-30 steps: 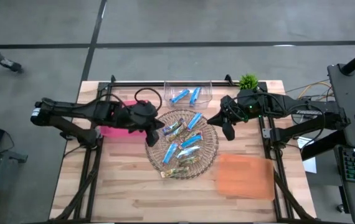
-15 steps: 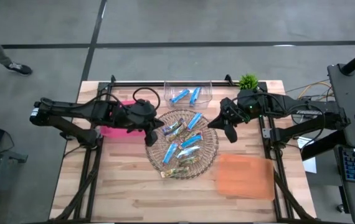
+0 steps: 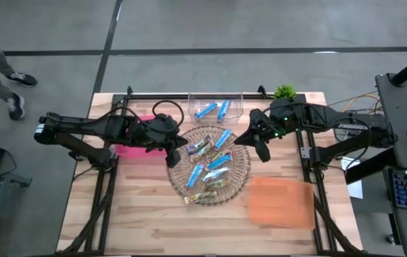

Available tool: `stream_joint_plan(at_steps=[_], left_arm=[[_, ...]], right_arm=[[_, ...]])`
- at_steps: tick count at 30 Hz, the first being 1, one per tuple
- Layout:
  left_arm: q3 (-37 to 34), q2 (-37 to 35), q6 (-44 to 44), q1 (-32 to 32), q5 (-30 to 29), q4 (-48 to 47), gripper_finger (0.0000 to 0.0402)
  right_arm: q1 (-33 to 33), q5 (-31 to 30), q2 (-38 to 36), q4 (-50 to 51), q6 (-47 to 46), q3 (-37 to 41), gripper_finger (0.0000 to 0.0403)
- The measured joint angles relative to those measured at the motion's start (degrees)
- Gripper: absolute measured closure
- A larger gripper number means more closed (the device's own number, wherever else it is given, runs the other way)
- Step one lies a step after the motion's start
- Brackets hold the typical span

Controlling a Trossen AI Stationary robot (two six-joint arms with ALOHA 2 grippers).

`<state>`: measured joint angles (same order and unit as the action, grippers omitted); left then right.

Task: Pick and place Granola Bars by type
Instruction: Put the yellow granola bar into the orange bin

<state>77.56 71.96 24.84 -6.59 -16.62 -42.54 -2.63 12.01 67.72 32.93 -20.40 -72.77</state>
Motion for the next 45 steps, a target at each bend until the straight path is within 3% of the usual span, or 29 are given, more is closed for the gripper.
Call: stream_joint_plan(at_steps=[11, 25, 35, 45], left_arm=[[0.0, 0.0, 0.0, 0.0, 0.0, 0.0, 0.0401], [0.0, 0.0, -0.9, 0.0, 0.0, -0.5, 0.0401], [0.0, -0.8, -3.3, 0.0, 0.0, -1.0, 0.0401], [-0.3, -5.0, -6.9, 0.0, -1.6, -2.0, 0.0401]], right_arm=[[0.8, 0.6, 4.8, 5.8, 3.5, -4.0, 0.0394], [8.8, 0.7, 6.1, 8.9, 12.5, -3.1, 0.0394], [9.8, 2.0, 13.9, 9.1, 11.6, -2.9, 0.0394], [9.9, 2.3, 20.7, 12.0, 12.0, -2.9, 0.0338]])
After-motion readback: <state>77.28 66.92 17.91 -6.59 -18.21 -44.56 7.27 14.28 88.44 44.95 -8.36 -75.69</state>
